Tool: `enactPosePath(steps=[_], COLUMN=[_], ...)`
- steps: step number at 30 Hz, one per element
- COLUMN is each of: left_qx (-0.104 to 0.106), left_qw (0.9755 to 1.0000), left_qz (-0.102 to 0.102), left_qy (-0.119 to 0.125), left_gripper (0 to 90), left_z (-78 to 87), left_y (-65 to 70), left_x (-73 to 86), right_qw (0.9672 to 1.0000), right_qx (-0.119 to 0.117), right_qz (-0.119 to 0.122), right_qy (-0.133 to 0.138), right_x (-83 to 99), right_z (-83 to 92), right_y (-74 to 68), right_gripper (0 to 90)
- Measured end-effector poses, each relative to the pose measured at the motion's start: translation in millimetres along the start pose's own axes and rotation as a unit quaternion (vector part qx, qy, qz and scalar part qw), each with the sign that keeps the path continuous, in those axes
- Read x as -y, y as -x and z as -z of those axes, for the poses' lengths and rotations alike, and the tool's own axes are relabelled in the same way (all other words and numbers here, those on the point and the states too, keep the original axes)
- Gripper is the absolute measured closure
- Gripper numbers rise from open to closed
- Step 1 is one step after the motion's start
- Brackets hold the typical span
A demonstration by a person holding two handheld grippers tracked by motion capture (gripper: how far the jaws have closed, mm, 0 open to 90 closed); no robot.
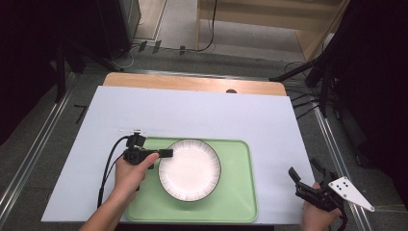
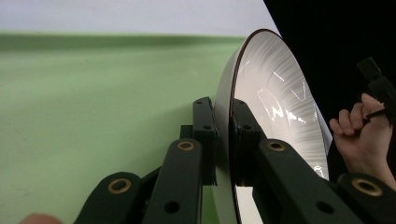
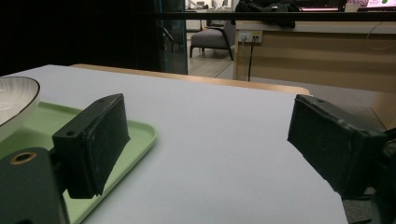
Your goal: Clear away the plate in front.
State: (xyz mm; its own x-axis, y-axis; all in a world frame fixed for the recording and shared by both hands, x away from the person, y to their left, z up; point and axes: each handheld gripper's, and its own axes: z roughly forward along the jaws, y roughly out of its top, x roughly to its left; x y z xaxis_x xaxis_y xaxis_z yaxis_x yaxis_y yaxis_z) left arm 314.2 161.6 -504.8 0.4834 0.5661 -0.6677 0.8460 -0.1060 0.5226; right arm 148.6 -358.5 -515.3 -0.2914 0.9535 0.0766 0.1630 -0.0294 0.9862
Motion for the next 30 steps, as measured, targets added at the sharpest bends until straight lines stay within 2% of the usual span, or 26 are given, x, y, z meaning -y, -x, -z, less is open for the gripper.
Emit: enactPosePath(steps=[11,22,30], left_qx=[0.003,-0.01,-0.025], left_qw=[0.9997,0.9994,0.9992], left_qz=[0.0,0.013,0.006], left_qy=[-0.026,-0.03,-0.031], left_gripper=[83.2,83.4,84.1], left_z=[-11.6,-14.0,-16.3], left_y=[1.2,-6.9,-6.3], left_x=[8.5,11.1,11.2], right_qw=[1.0,1.0,1.0], right_qx=[0.0,-0.001,-0.002], right_qz=[0.0,0.002,0.003], right_qy=[-0.001,-0.001,-0.001], right_x=[0.1,0.2,0.5], right_z=[-0.3,-1.0,-1.2], right_y=[-0.1,-0.3,-0.2], right_gripper=[12.7,12.8,12.7])
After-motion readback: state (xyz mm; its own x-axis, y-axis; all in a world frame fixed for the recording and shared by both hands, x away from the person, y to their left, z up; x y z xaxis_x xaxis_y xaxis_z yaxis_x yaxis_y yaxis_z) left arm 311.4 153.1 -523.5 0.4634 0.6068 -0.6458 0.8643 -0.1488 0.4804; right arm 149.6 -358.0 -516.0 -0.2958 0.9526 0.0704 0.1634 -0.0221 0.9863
